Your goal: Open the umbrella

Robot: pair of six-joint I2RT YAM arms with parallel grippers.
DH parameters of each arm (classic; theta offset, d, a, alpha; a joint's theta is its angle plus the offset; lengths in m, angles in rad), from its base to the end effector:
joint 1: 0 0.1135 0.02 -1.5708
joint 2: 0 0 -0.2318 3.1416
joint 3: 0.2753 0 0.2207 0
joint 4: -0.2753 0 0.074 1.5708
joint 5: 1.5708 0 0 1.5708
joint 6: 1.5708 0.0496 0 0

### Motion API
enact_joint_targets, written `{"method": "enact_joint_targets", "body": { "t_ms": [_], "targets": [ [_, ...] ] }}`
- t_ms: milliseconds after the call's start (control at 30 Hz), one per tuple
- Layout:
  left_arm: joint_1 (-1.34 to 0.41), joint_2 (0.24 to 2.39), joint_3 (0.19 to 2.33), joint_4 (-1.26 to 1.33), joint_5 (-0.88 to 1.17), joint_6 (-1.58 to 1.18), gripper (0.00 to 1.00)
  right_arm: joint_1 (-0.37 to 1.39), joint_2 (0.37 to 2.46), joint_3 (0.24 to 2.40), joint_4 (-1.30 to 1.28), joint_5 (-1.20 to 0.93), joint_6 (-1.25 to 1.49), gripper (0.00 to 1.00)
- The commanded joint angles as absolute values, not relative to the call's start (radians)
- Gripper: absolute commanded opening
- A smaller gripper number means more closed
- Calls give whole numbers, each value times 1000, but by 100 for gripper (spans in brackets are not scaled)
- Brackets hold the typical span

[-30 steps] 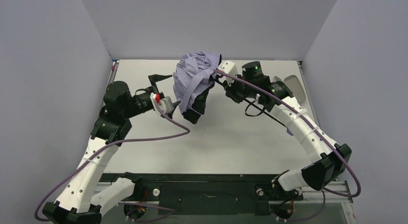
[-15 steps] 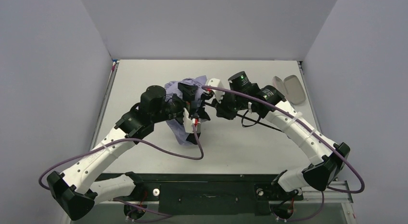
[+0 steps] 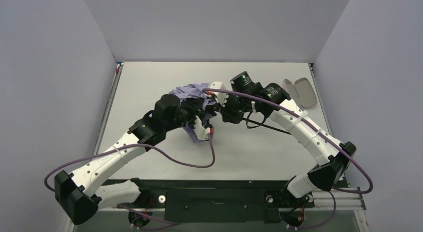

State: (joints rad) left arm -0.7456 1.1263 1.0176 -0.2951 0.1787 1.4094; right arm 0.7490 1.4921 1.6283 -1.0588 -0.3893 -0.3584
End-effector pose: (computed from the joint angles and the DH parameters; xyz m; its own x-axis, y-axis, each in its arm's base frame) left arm 0.1784 -0.1767 0.3111 0.7311 0.6470 -0.2167 0.4115 -0.1647 0.8964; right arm 0.1896 0.2020 0.3373 -0.2669 -0.6913 -0.6715 -0.9519 0.2980 0.0716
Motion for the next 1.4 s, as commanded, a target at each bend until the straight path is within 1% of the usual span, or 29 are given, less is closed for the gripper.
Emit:
{"method": "enact_joint_targets", "body": {
  "t_ms": [0,33,67,100,133,167,233,300,367,433,533,667,700,800,833,933,1067,1100,1200,1367],
  "targets": [
    [-756,1123,996,-307,125,1432,0,788,1467,1772,-978,-489,-401,14],
    [-756,1122,994,-306,123,1426,0,788,1474,1788,-974,-480,-397,38],
    [-756,1122,993,-305,120,1406,0,788,1478,1828,-953,-459,-375,46],
    [-755,1124,994,-303,120,1391,0,781,1478,1847,-934,-443,-358,56],
    [-755,1126,1000,-303,118,1360,0,777,1477,1889,-889,-436,-320,60],
    [-755,1133,1004,-302,116,1339,0,766,1475,1929,-823,-423,-270,66],
    [-752,1148,1018,-296,109,1264,0,739,1466,1993,-700,-398,-173,73],
    [-745,1164,1031,-293,100,1181,0,693,1468,2070,-576,-378,-55,77],
    [-724,1181,1041,-290,108,1088,0,636,1470,2134,-475,-364,60,78],
    [-694,1201,1057,-292,122,984,0,590,1458,2152,-406,-349,124,79],
    [-616,1236,1101,-266,148,782,0,564,1394,2097,-359,-318,138,79],
    [-488,1289,1192,-228,216,505,0,561,1270,1872,-292,-248,143,79],
    [-465,1291,1206,-214,265,412,0,561,1239,1842,-281,-236,155,79],
    [-361,1270,1195,-61,407,224,0,559,1183,1705,-277,-168,180,79],
    [-349,1267,1187,-38,461,155,0,557,1159,1676,-274,-159,190,79],
    [-325,1237,1150,136,549,40,0,535,1133,1556,-267,-131,245,79],
    [-327,1208,1092,327,636,-134,0,492,1173,1516,-231,-190,358,80],
    [-329,1208,1088,338,648,-185,0,485,1197,1516,-218,-208,377,80],
    [-335,1214,1078,419,682,-315,0,483,1242,1520,-108,-306,458,81],
    [-380,1224,1064,474,694,-367,0,504,1343,1576,13,-461,543,81]
  ]
}}
